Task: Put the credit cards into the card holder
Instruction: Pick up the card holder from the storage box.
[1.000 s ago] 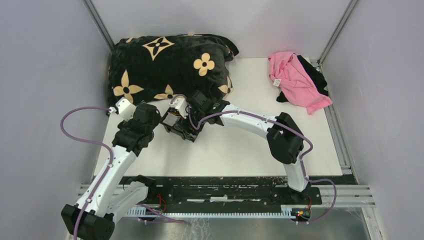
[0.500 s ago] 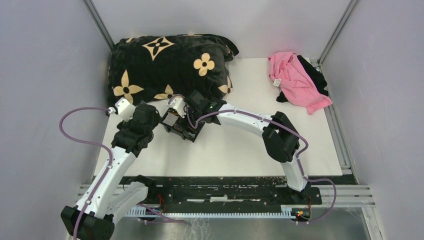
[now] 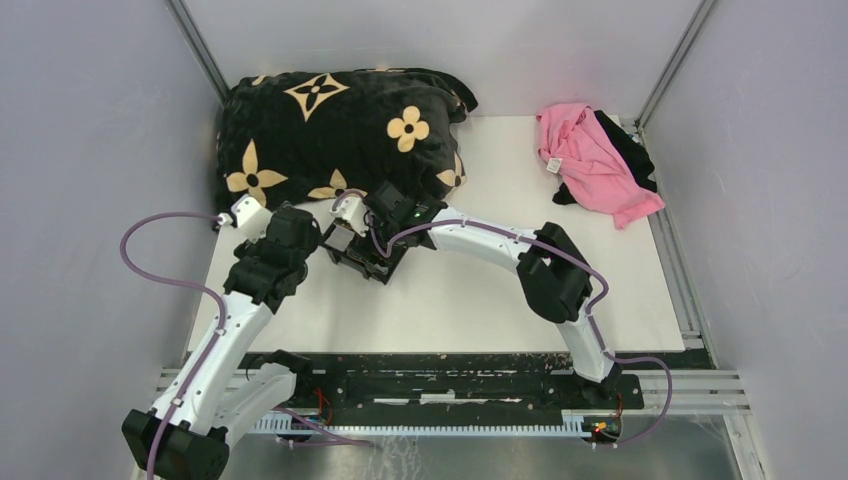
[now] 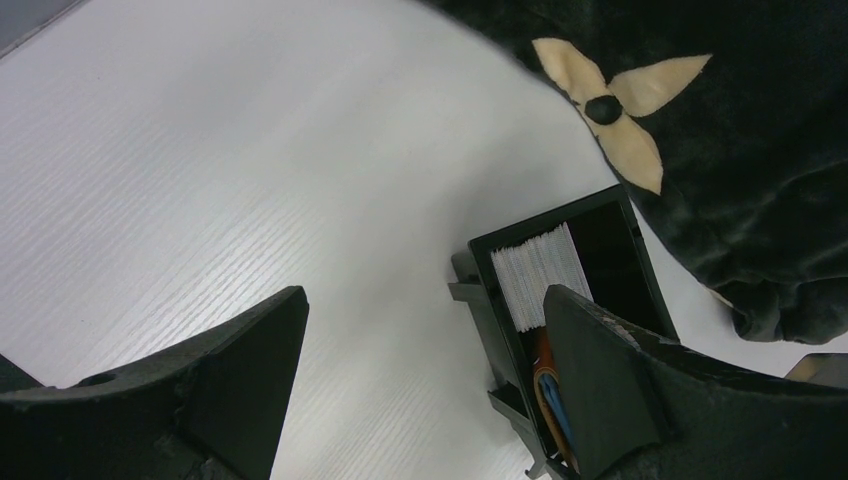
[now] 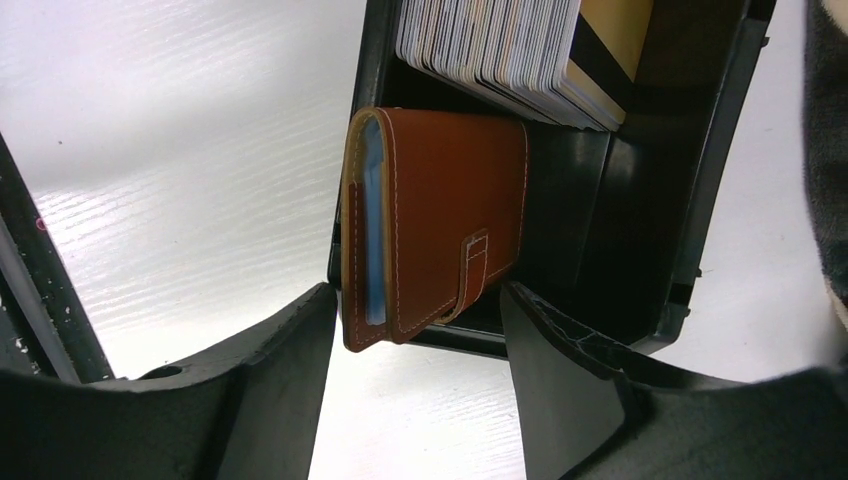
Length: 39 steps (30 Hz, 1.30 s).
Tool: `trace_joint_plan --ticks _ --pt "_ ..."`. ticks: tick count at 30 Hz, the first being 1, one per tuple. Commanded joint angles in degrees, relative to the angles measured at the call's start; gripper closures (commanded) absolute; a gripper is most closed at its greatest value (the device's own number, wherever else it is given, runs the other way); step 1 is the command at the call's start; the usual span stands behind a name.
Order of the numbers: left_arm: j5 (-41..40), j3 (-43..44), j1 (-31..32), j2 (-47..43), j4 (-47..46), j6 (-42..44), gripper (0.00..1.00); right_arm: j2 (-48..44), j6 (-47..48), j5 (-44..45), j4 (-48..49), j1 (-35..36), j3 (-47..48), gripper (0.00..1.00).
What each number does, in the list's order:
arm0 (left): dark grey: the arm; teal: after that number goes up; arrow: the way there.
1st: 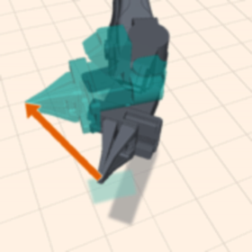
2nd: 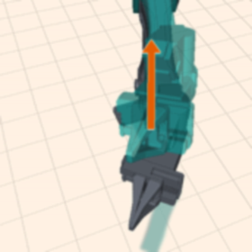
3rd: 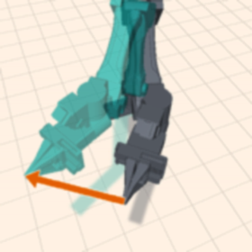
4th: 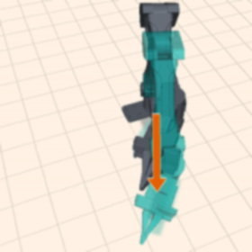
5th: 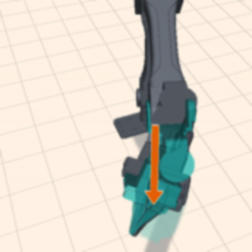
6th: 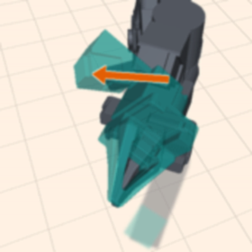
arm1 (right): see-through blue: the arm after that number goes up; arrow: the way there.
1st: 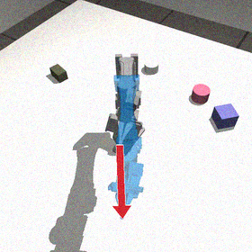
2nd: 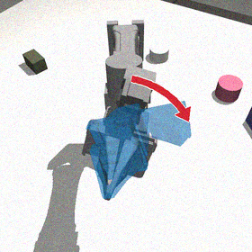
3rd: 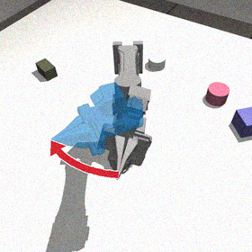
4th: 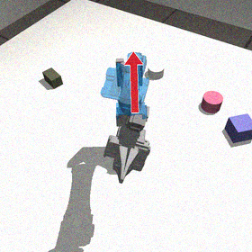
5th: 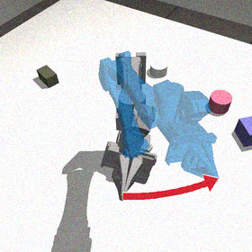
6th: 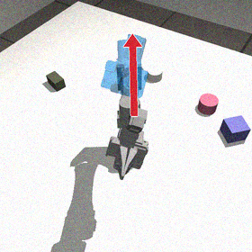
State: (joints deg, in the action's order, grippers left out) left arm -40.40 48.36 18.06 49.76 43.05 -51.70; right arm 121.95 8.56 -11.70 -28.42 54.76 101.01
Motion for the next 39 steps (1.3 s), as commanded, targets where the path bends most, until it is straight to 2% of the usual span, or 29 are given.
trace_joint_plan --ticks 1,19,39 --pt "-2.26 0.81 0.19 0.28 -2.18 2.95 0.05 1.11 1.78 2.63 1.33 0.16 2.70 0.33" --pt "-4.53 1.45 1.22 1.24 -3.06 4.55 0.04 1.17 3.65 7.64 4.76 -0.38 2.41 0.38" --pt "-5.98 2.48 1.56 2.12 -3.39 5.81 0.03 2.66 3.80 6.69 6.03 -2.10 4.85 0.38"
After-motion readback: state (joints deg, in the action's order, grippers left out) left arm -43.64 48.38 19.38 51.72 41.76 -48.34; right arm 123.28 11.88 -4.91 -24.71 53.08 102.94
